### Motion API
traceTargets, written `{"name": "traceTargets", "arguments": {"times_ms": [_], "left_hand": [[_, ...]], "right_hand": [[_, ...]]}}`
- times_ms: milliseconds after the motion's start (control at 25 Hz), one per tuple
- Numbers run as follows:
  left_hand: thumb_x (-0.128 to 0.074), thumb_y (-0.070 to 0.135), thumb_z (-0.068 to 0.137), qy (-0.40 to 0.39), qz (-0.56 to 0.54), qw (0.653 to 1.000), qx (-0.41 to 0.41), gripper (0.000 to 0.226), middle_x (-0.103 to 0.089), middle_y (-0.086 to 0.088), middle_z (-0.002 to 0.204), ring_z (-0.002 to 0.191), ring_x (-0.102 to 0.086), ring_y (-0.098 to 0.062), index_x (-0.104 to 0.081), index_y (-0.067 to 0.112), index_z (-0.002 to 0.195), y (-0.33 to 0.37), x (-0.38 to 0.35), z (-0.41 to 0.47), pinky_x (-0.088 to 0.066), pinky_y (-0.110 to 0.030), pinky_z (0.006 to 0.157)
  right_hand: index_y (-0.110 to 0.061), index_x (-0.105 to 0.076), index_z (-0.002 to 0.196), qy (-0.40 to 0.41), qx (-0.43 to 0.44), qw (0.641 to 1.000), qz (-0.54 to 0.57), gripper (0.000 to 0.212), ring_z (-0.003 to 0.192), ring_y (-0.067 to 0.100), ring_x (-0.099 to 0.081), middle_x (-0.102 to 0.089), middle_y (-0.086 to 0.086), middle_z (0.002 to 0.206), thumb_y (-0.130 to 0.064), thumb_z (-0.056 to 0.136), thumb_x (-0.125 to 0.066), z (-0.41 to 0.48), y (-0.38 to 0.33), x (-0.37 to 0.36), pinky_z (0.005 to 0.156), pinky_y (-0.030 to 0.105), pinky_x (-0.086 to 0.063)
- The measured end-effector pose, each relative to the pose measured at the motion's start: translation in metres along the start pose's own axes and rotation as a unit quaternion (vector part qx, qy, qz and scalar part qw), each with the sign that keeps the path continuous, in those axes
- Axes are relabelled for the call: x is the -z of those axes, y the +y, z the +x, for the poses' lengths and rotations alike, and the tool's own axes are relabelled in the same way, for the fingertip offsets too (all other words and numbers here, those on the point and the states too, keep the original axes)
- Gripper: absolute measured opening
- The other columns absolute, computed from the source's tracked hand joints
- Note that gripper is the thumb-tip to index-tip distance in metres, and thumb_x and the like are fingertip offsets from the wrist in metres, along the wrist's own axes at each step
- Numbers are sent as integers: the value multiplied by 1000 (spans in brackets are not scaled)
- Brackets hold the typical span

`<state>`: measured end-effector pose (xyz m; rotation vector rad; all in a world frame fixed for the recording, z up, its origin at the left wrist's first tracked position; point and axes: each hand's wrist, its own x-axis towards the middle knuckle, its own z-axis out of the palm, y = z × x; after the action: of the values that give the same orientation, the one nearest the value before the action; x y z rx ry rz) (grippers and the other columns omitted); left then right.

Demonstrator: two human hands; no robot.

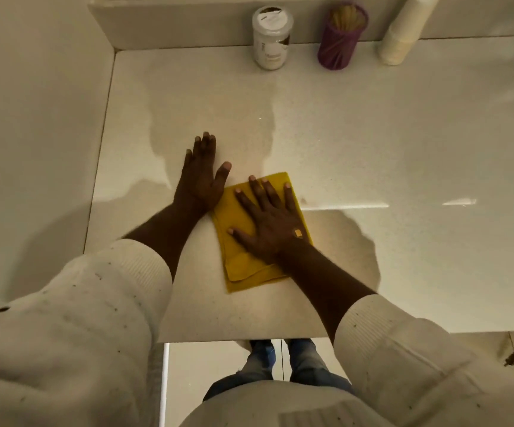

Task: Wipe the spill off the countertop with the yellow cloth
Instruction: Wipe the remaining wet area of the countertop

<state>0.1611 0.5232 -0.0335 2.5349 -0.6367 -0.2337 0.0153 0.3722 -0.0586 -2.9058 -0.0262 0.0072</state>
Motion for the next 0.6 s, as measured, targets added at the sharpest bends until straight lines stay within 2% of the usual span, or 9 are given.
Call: {"name": "traceTargets", "arguments": {"times_ms": [120, 240, 280, 400, 520, 600], "left_hand": [[-29, 47, 104, -15, 31, 999, -33, 71, -1, -8, 170, 156, 4, -20, -3, 12, 160, 16, -15, -26, 5, -35, 125], [-28, 48, 106, -37, 53, 997, -44, 70, 1, -6, 170, 155, 8, -15, -1, 13, 160, 21, -24, -31, 7, -33, 125], [-27, 48, 106, -30, 60, 996, -55, 70, 1, -6, 170, 154, 10, -13, -1, 13, 160, 24, -22, -40, 8, -32, 124], [-26, 49, 106, -17, 70, 994, -80, 69, 0, -6, 170, 154, 10, -13, -3, 13, 160, 33, -13, -43, 7, -32, 125], [-27, 48, 106, -25, 80, 994, -75, 69, -2, -7, 170, 154, 8, -15, -4, 12, 160, 29, -19, -51, 6, -34, 125], [-27, 49, 105, -28, 72, 994, -81, 71, -3, -9, 170, 155, 5, -17, -4, 10, 160, 36, -21, -50, 4, -35, 126]], "right_hand": [[-37, -12, 161, 1, -46, 999, -26, 85, 156, 25, -7, -9, 1, 171, -83, 91, -27, -34, 35, 11, 122, 61, -2], [-42, 1, 160, -36, -127, 991, -18, 85, 156, 21, 3, 5, -5, 171, -86, 90, -18, -59, 85, 19, 123, 58, 4], [-44, 4, 159, -24, -159, 987, -22, 84, 156, 20, 6, 9, -7, 170, -87, 90, -16, -78, 96, 26, 123, 58, 4], [-43, 7, 159, -12, -214, 977, -22, 84, 156, 22, 7, 8, -4, 170, -86, 91, -15, -109, 120, 42, 123, 60, 3], [-40, 8, 159, -33, -226, 973, -19, 88, 155, 24, 9, 12, -1, 170, -88, 88, -13, -110, 103, 35, 122, 60, 9], [-41, 11, 159, -50, -176, 983, -19, 90, 155, 25, 12, 17, -1, 169, -90, 86, -12, -102, 72, 27, 120, 58, 14]]}}
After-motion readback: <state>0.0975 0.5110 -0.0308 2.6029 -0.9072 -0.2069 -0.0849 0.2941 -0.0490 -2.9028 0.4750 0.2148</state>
